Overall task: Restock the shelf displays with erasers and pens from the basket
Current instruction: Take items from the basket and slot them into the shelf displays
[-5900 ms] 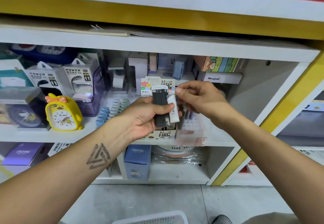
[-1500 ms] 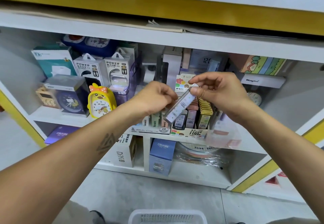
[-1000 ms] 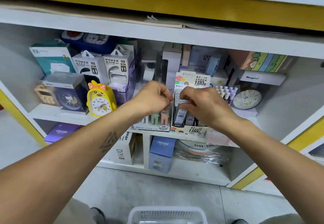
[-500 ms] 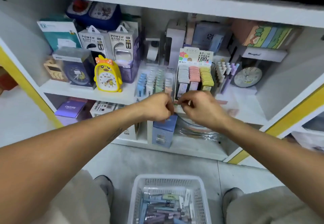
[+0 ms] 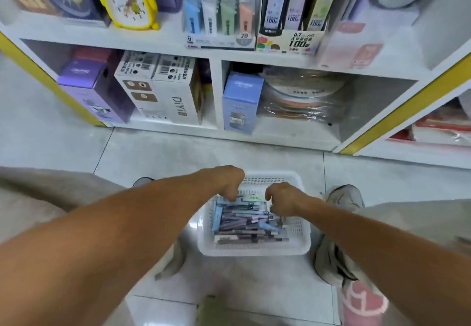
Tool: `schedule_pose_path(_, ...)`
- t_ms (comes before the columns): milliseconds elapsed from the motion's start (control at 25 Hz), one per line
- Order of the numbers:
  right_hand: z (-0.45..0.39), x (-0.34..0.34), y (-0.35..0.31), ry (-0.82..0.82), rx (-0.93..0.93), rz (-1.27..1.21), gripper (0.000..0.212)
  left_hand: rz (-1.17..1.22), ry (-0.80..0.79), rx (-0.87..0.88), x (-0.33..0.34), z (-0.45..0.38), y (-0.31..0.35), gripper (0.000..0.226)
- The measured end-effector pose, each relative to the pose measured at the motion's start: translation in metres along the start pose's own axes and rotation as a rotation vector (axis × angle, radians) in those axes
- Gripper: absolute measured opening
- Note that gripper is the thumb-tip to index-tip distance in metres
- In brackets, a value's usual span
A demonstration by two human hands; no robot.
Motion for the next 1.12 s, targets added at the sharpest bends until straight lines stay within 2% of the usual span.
schedule_pose_path(80,-0.009,0.031,0.01,-0.004,0.015,0.018,0.031,0.008,-0.027,-0.002,0.037,-0.018,-0.001,0.036)
schedule_pose_path(160,-0.016,0.058,0.021,-0.002,0.057,0.017,0.03,-0.033,0.015,-0.008,0.072,-0.031,-0.004,0.07)
schedule_pose_path(240,-0.02,0.078,0.028,-0.02,0.098,-0.001,0.036,-0.066,0.084,0.001,0.1,-0.042,-0.003,0.102)
schedule_pose_path(320,-0.025,0.095,0.031,-0.037,0.116,-0.05,0.047,-0.051,0.115,-0.015,0.119,-0.052,-0.003,0.115)
schedule_pose_path(400,-0.03,0.108,0.028,-0.027,0.119,-0.094,0.053,-0.024,0.127,-0.04,0.132,-0.064,-0.001,0.117)
schedule_pose_path(520,-0.036,0.12,0.019,0.033,0.102,-0.178,0.036,-0.052,0.101,-0.031,0.145,-0.077,0.008,0.118)
schedule_pose_path(680,-0.038,0.123,0.014,0.097,0.067,-0.356,0.037,-0.04,0.185,-0.021,0.149,-0.089,0.015,0.086)
schedule_pose_path(800,-0.034,0.123,0.019,0.123,0.056,-0.528,0.036,-0.017,0.211,-0.046,0.154,-0.092,0.013,0.076)
schedule_pose_path(920,-0.033,0.117,0.026,0.147,0.079,-0.557,0.033,0.03,0.228,-0.056,0.154,-0.092,0.011,0.067)
schedule_pose_path(1040,-0.029,0.104,0.032,0.205,0.111,-0.582,0.039,0.193,0.19,-0.065,0.146,-0.095,0.002,0.059)
schedule_pose_path(1120,-0.026,0.092,0.037,0.325,0.147,-0.611,0.044,0.302,0.152,-0.073,0.137,-0.096,-0.007,0.054)
Point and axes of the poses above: each hand's wrist, its own z-axis away from the middle knuckle, its own x-axis out of the palm, y = z × x, the point moved 4 cm from there along -z, towards the middle knuckle, and after that the axes turned 12 degrees about x, right-handed, at the moved point
